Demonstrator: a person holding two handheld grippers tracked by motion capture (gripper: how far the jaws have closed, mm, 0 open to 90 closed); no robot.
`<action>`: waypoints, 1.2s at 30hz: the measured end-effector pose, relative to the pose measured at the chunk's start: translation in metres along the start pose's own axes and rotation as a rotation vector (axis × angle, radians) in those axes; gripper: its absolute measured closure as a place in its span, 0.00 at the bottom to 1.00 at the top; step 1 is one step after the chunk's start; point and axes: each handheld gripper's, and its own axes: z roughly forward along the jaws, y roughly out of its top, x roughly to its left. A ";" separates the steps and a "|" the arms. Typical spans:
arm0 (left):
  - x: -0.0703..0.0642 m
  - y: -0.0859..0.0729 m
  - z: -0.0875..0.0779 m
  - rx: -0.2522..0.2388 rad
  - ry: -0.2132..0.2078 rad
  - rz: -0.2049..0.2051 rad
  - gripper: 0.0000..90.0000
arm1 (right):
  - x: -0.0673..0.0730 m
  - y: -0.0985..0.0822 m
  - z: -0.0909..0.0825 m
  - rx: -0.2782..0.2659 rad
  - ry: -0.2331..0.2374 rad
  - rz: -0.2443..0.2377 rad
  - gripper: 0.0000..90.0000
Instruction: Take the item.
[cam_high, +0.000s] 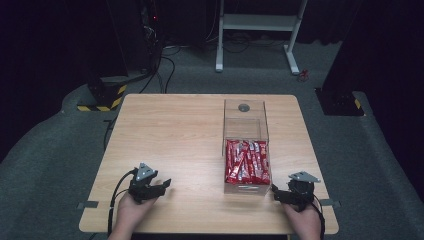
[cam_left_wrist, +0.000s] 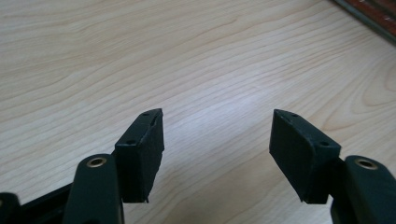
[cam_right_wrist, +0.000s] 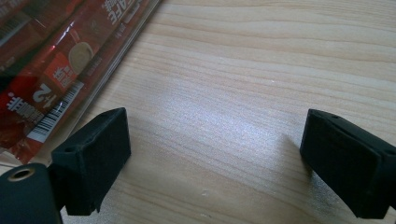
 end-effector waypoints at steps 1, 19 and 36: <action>-0.002 0.002 0.000 -0.004 -0.008 0.002 0.40 | 0.000 0.000 0.000 0.000 0.000 0.000 0.09; -0.047 0.032 -0.007 -0.080 -0.096 0.076 0.38 | 0.001 -0.001 -0.001 0.001 0.006 -0.002 0.10; -0.091 0.069 -0.024 -0.141 -0.150 0.152 0.37 | 0.001 -0.001 -0.001 0.001 0.013 -0.005 0.10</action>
